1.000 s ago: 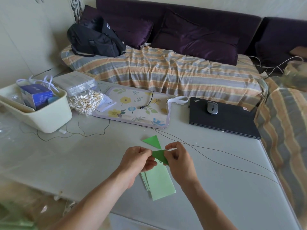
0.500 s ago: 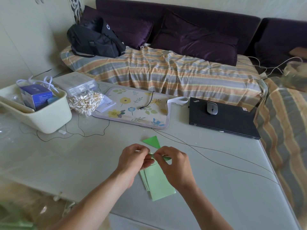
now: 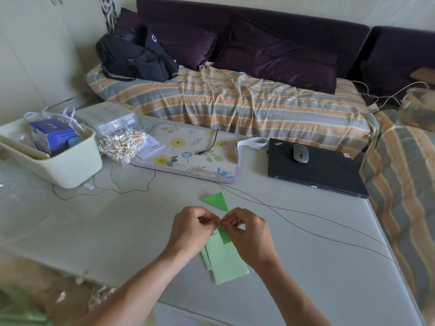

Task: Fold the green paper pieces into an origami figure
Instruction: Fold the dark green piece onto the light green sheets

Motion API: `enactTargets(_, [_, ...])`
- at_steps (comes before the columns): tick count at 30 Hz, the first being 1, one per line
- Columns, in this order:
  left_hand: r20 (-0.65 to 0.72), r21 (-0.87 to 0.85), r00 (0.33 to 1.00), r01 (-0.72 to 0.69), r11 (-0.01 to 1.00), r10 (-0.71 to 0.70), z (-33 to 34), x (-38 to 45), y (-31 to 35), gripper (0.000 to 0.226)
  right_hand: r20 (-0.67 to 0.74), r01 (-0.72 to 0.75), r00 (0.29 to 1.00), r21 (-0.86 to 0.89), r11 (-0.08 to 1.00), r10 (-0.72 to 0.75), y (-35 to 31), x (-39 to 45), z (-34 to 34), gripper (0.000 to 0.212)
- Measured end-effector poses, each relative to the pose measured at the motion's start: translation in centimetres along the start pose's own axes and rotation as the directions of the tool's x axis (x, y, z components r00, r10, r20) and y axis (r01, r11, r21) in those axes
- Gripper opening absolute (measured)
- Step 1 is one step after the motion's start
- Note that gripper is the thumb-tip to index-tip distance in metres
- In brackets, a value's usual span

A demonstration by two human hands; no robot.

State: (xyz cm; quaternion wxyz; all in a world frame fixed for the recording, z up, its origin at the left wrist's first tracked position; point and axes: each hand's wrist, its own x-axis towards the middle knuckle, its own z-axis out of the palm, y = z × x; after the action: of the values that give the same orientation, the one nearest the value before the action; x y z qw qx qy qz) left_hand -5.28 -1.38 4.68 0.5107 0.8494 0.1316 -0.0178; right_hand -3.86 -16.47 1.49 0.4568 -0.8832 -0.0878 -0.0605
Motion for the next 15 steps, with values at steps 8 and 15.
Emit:
enactTargets(8, [-0.02,0.064,0.996,-0.083,0.995,0.084,0.3,0.2,-0.29,0.007,0.013,0.006,1.0,-0.029,1.0,-0.006,-0.32,0.09,-0.11,0.014])
enactTargets(15, [-0.046,0.086,0.992,-0.114,0.99,0.118,0.69,0.44,-0.56,0.009,0.01,-0.057,0.998,-0.023,0.998,0.058,-0.89,0.18,-0.35,0.011])
